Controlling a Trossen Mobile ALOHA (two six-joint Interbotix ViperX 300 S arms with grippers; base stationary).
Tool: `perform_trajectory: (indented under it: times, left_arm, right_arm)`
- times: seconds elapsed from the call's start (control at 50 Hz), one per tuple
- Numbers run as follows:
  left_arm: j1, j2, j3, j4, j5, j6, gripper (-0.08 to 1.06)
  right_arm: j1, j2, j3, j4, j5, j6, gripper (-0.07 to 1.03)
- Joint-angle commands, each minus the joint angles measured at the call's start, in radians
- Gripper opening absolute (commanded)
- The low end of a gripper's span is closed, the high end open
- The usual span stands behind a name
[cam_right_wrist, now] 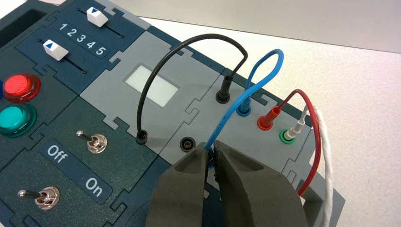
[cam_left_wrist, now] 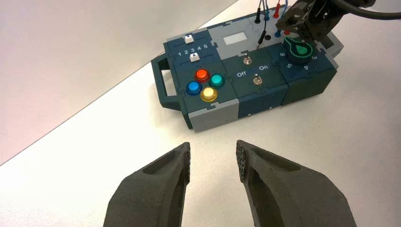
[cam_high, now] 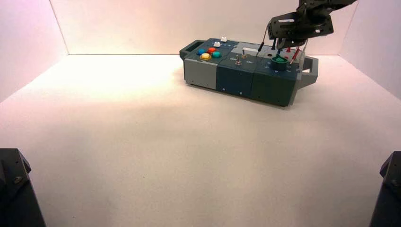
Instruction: Insert the blue wire.
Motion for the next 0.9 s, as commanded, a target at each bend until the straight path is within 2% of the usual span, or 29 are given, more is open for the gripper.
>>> perform_trajectory:
  times: [0.02,0.9]
  left_arm:
    - [-0.005,-0.012,-0.012,0.002,-0.009,0.008,0.53]
    - [-0.005,-0.014,-0.012,0.002,-0.009,0.009,0.53]
  right_arm:
    - [-0.005,-0.029,-0.003,-0.002,0.002,-0.002,-0.02]
    - [-0.011,-0.023,0.008,-0.002,0.008,-0.002,-0.03]
